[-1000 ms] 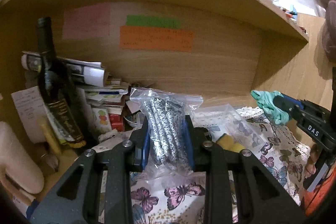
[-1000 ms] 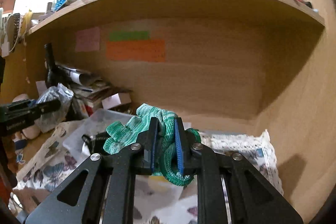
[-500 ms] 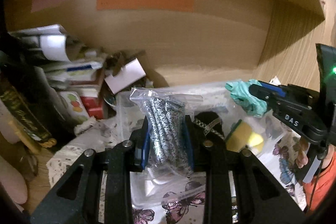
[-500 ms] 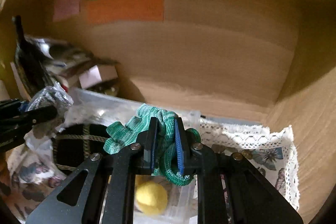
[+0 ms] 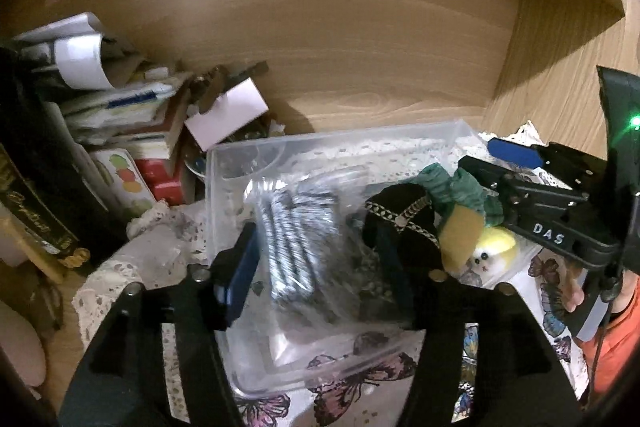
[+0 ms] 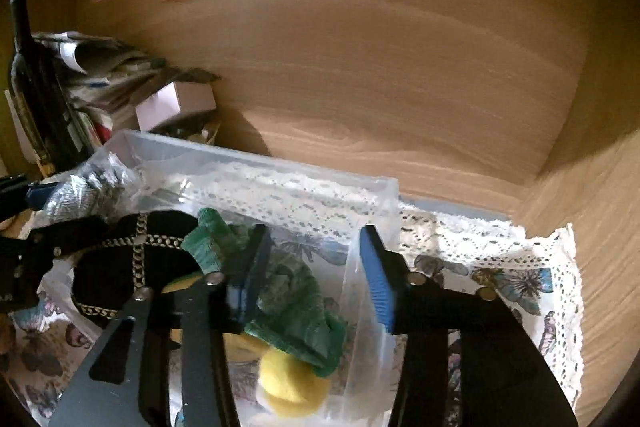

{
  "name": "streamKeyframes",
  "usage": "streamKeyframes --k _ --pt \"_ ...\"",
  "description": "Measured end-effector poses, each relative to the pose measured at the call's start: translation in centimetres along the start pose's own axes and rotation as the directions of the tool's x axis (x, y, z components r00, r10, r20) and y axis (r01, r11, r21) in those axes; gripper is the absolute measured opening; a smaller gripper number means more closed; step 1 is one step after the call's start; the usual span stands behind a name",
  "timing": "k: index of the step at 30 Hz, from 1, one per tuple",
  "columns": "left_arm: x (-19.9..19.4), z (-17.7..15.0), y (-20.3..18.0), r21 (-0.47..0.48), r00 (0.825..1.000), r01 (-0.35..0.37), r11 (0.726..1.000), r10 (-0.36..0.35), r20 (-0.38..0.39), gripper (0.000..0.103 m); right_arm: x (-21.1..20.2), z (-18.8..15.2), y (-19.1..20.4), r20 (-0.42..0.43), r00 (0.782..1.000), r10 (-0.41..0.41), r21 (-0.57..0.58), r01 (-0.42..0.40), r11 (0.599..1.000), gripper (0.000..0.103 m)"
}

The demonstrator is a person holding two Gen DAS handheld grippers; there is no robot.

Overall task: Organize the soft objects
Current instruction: 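Carry the striped-item bag and green mesh cloth into the clear box and release both, then grasp the black beaded bracelet with the right tool while the left tool grasps the floral scrunchie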

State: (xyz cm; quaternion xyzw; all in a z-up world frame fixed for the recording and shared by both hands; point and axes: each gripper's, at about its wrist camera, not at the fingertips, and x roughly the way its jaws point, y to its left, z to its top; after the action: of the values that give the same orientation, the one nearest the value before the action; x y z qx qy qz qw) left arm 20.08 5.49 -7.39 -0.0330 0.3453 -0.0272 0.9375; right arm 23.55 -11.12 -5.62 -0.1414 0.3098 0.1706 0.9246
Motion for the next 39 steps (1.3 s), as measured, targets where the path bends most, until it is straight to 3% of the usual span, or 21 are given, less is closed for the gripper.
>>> streamKeyframes --k 4,10,16,21,26,27,30,34,39 --pt "-2.1 0.0 -0.2 0.017 0.999 -0.018 1.0 0.017 0.041 0.072 -1.8 0.4 -0.3 0.049 0.999 -0.002 0.004 0.002 1.0 0.052" --pt "-6.1 -0.2 -0.9 0.029 0.988 -0.064 0.998 0.06 0.143 0.1 -6.4 0.3 0.5 0.137 0.99 0.042 -0.024 -0.039 0.999 0.062" --pt "-9.2 -1.8 -1.6 0.054 0.977 -0.096 0.994 0.083 0.196 0.102 -9.7 -1.2 2.0 0.169 0.98 0.109 -0.058 -0.1 0.993 0.062" --pt "-9.9 -3.8 -1.8 0.068 0.985 -0.083 0.994 0.072 0.158 0.102 -10.4 -3.5 3.3 0.136 0.978 0.159 -0.077 -0.149 0.986 0.062" --pt "-9.3 -6.3 -1.4 0.058 0.994 -0.07 0.996 0.065 0.09 0.102 -9.0 -6.5 4.8 0.032 0.973 0.23 -0.074 -0.227 0.971 0.062" --pt "-9.2 -6.8 -1.3 0.055 0.995 -0.07 0.996 0.065 0.078 0.102 -8.4 -7.2 5.2 -0.004 0.97 0.244 -0.077 -0.244 0.967 0.059" --pt "-8.8 -8.2 -1.0 0.047 0.996 -0.077 0.996 0.075 0.037 0.102 -6.5 -8.9 6.6 -0.109 0.963 0.247 -0.111 -0.259 0.96 0.031" --pt "-8.6 -9.7 -0.4 0.027 0.996 -0.085 0.996 0.086 -0.005 0.102 -4.4 -10.2 7.5 -0.23 0.94 0.251 -0.145 -0.288 0.947 0.02" --pt "-8.2 -10.8 0.0 0.007 0.995 -0.085 0.996 0.085 -0.042 0.102 -4.2 -10.3 7.6 -0.234 0.925 0.298 -0.149 -0.337 0.93 0.008"
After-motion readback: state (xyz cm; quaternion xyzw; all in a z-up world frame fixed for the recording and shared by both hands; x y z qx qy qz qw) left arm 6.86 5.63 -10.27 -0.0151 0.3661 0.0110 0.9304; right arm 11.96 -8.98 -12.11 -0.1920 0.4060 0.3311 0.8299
